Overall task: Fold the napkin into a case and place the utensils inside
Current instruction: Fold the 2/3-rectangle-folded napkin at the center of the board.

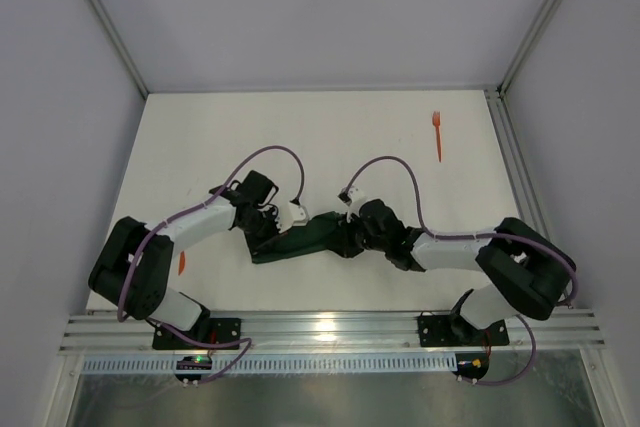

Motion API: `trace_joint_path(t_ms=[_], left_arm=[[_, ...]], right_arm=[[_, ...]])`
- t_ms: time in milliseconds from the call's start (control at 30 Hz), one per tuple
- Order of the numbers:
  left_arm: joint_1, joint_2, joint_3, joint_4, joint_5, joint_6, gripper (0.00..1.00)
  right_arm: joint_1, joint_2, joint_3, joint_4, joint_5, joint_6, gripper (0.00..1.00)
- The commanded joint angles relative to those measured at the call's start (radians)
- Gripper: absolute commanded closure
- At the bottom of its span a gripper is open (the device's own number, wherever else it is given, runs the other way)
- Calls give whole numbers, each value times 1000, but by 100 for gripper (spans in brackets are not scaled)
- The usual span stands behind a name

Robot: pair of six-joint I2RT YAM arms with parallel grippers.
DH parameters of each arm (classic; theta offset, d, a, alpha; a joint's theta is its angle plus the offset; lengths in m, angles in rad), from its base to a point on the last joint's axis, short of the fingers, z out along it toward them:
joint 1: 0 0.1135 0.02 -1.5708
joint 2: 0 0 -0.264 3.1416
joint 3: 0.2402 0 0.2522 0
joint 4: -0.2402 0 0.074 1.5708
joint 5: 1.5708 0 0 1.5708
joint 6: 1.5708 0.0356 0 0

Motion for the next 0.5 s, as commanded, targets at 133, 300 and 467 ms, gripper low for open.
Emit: trace_joint_path(t_ms=[133,300,467], left_arm=[[4,-10,0,14,15,-12,100],[4,-28,1,6,27,-8,100],[4,-61,9,-9,35,10,100]], right_arm=[[-1,200,17,262,-52,152,90],[-4,263,17,256,-8,193,92],[-31,315,50,254,14,237,94]])
